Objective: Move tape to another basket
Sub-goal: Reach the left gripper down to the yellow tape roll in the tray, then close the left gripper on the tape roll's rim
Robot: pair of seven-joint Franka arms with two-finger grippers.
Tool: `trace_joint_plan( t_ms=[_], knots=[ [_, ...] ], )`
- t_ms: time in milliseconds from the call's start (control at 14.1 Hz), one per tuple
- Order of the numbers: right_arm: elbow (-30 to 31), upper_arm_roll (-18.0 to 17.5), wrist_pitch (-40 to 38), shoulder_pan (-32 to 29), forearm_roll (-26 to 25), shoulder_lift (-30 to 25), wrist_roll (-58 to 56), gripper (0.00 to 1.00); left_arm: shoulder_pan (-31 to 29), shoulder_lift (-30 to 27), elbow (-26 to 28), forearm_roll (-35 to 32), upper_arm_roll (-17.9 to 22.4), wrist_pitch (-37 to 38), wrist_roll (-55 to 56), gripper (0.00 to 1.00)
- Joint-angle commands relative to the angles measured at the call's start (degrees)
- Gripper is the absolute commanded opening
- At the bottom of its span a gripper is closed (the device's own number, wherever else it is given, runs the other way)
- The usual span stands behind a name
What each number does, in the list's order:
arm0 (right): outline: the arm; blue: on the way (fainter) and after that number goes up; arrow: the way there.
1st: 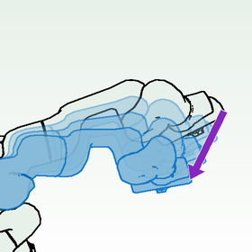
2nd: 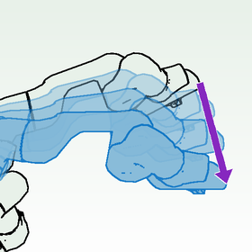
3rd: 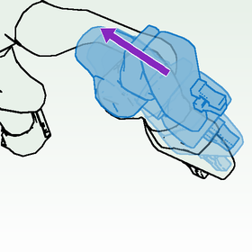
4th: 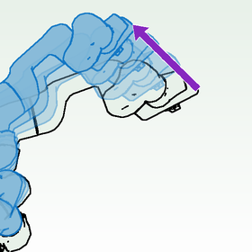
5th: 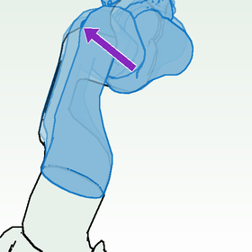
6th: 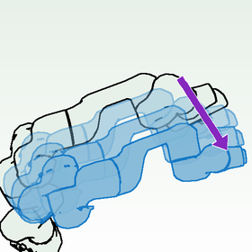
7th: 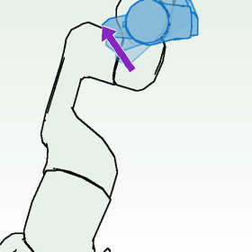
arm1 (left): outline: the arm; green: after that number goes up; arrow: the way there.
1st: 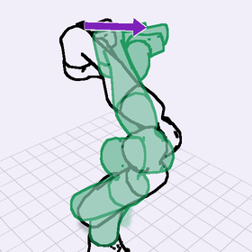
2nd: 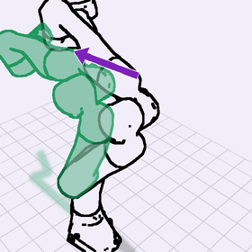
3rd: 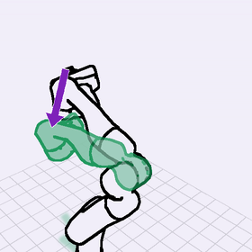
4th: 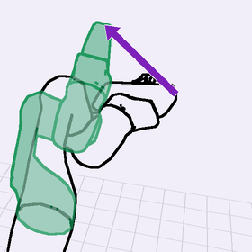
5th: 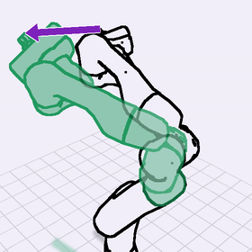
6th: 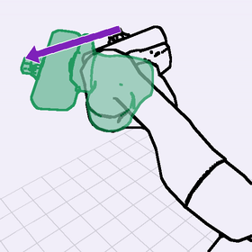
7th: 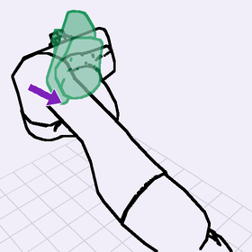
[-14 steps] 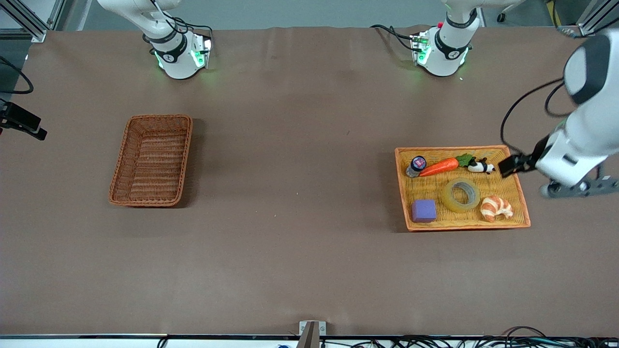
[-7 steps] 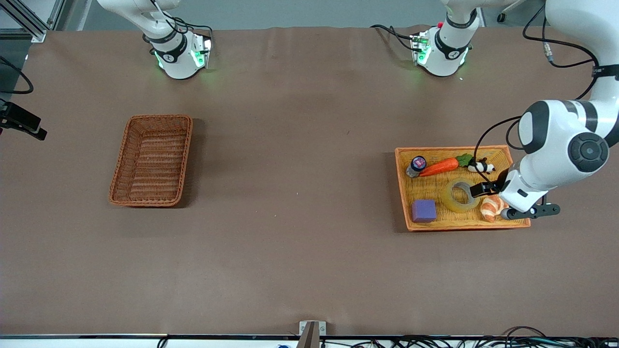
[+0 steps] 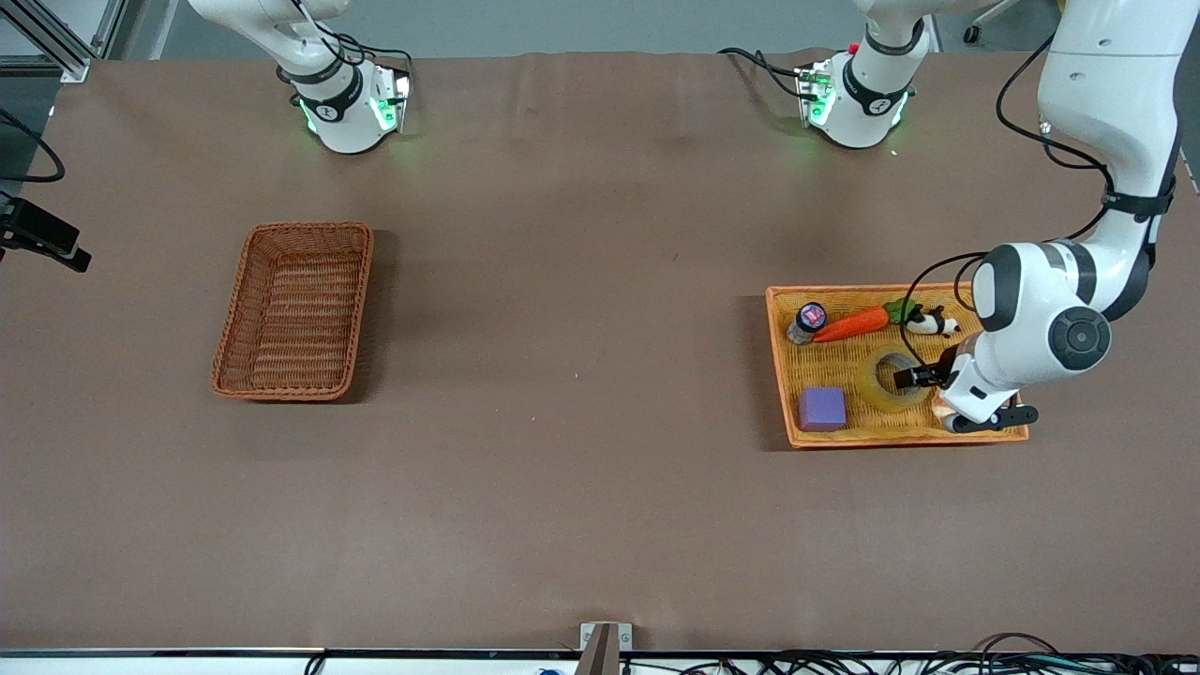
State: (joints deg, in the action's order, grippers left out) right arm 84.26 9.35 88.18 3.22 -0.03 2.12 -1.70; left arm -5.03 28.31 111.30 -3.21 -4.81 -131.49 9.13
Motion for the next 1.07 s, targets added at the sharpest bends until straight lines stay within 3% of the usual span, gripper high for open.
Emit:
trace_joint_plan(
  t_ms=[0, 426, 568, 710, 852, 995],
  knots=[
    [0.47, 0.14, -0.20, -0.14, 1.18, -0.62, -0.67, 1.00, -0.16, 0.43, -0.12, -0.31, -0.11, -0.79, -0.42, 0.73],
    [0.47, 0.23, -0.29, -0.23, 1.18, -0.62, -0.67, 1.00, 0.02, 0.43, -0.73, -0.31, -0.20, -0.52, -0.34, 0.01],
    [0.38, 0.23, -0.29, -0.23, 1.18, -0.62, -0.76, 1.00, -0.07, -2.02, -2.48, -0.31, -0.20, 0.61, -0.51, 0.00],
    [0.47, 0.23, -0.29, -0.23, 1.18, -0.62, -0.68, 1.00, 0.89, -5.01, -7.64, -0.22, -1.16, 9.28, 0.54, 0.00],
    [0.38, 0.23, -0.29, -0.23, 1.18, -0.62, -0.76, 1.00, 1.42, -5.64, -16.42, 0.05, -5.54, 19.39, 1.07, 0.00],
    [0.38, 0.23, -0.29, -0.23, 1.18, -0.62, -0.76, 1.00, 3.17, -5.03, -22.59, -0.13, -9.76, 23.55, 3.52, 0.01]
  ],
)
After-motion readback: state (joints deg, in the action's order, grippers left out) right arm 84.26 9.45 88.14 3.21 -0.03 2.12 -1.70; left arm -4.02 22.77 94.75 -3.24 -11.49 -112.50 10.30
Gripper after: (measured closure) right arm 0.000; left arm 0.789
